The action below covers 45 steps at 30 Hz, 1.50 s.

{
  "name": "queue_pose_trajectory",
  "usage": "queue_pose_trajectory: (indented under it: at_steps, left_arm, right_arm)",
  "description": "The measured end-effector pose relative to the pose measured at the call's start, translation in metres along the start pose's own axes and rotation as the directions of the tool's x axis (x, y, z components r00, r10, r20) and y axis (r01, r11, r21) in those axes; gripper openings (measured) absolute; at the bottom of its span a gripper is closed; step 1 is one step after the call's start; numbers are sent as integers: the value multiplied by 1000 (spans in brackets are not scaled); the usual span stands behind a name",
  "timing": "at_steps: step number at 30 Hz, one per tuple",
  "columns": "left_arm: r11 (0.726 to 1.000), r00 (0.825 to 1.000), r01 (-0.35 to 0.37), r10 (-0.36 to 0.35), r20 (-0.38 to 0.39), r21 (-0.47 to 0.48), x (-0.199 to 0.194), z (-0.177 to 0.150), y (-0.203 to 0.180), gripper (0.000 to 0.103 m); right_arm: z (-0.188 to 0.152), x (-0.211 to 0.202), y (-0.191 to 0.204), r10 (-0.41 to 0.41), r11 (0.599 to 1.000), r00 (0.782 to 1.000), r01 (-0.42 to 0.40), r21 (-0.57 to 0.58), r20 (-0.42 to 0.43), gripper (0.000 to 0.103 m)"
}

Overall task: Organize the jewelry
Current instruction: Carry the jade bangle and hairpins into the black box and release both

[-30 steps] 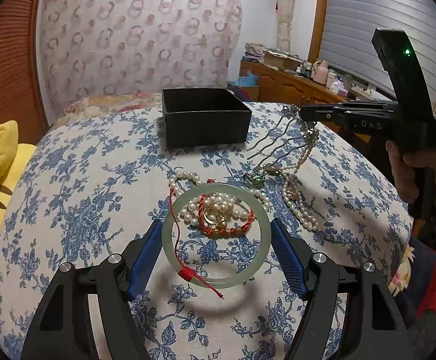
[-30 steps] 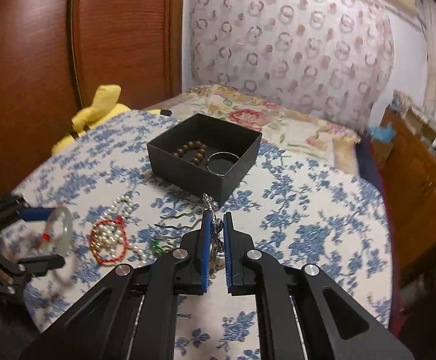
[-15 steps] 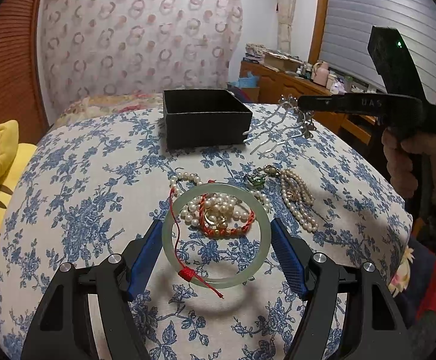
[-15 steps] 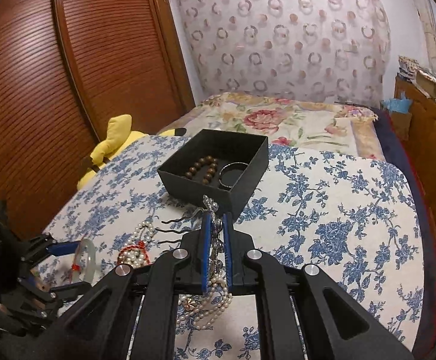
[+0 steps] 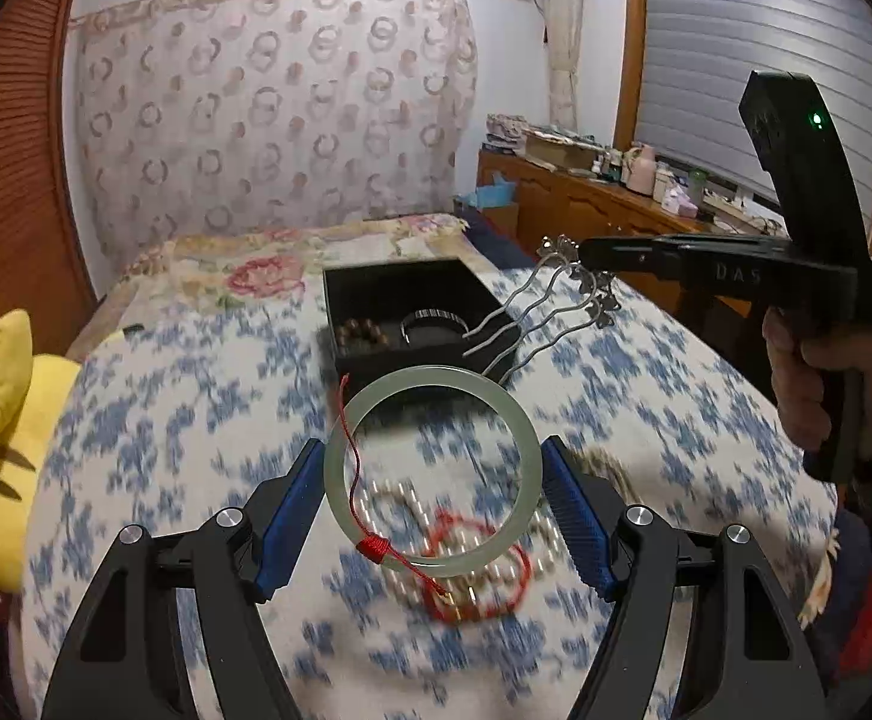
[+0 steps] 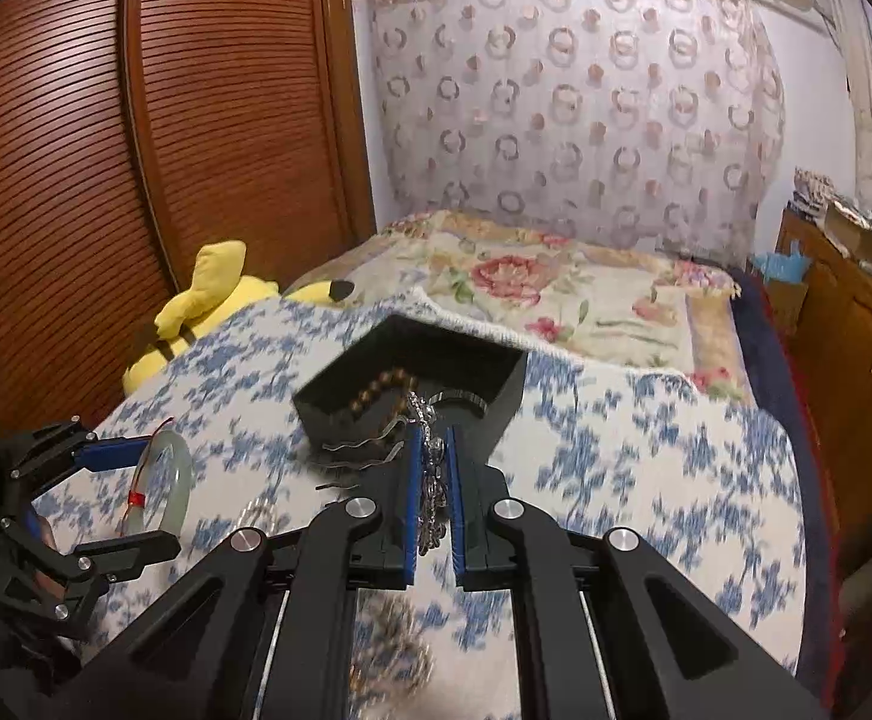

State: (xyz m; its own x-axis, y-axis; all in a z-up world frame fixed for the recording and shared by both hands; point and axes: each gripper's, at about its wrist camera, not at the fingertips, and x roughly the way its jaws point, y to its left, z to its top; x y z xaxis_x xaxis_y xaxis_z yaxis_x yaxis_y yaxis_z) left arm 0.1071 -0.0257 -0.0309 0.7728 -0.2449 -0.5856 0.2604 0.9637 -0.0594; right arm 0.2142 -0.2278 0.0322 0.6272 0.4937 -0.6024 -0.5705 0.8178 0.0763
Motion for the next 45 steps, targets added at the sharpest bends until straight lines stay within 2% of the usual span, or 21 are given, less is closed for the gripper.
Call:
queue_pose_trajectory:
  at_steps: [7, 15, 21, 24, 28, 29, 35, 45]
  left_arm:
    - [1000, 1000, -16, 16, -12, -10, 27, 32, 15, 69]
    - [999, 998, -37, 36, -44, -13, 57, 56, 34, 69]
    - [999, 997, -38, 37, -72, -17, 82, 71, 43, 69]
    - [999, 996, -33, 32, -79, -13, 93, 78, 44, 69]
    - [1000, 995, -26, 25, -94, -8, 106, 85, 45, 69]
    - [1000, 995, -24, 24, -98, -6, 109, 86, 45, 69]
    - [1000, 992, -16, 17, -125, 8, 128, 89, 42, 69]
    - [1000, 990, -16, 19, -141, 23, 141, 89, 32, 70]
  right_arm:
    - [27, 37, -16, 5, 999, 1000, -6, 42, 14, 9]
    - [24, 96, -17, 62, 998, 993, -64, -10, -103, 9]
    - [21, 115, -24, 103, 995, 983, -104, -1, -151, 10]
    - [26, 120, -27, 117, 993, 981, -118, 6, -157, 11]
    - [32, 117, -36, 137, 991, 981, -135, 21, -135, 28]
    - [34, 117, -37, 146, 989, 981, -144, 26, -128, 29]
    - [40, 101, -49, 122, 992, 989, -120, 31, -87, 29]
    - [27, 81, -66, 70, 996, 996, -67, 52, -60, 30]
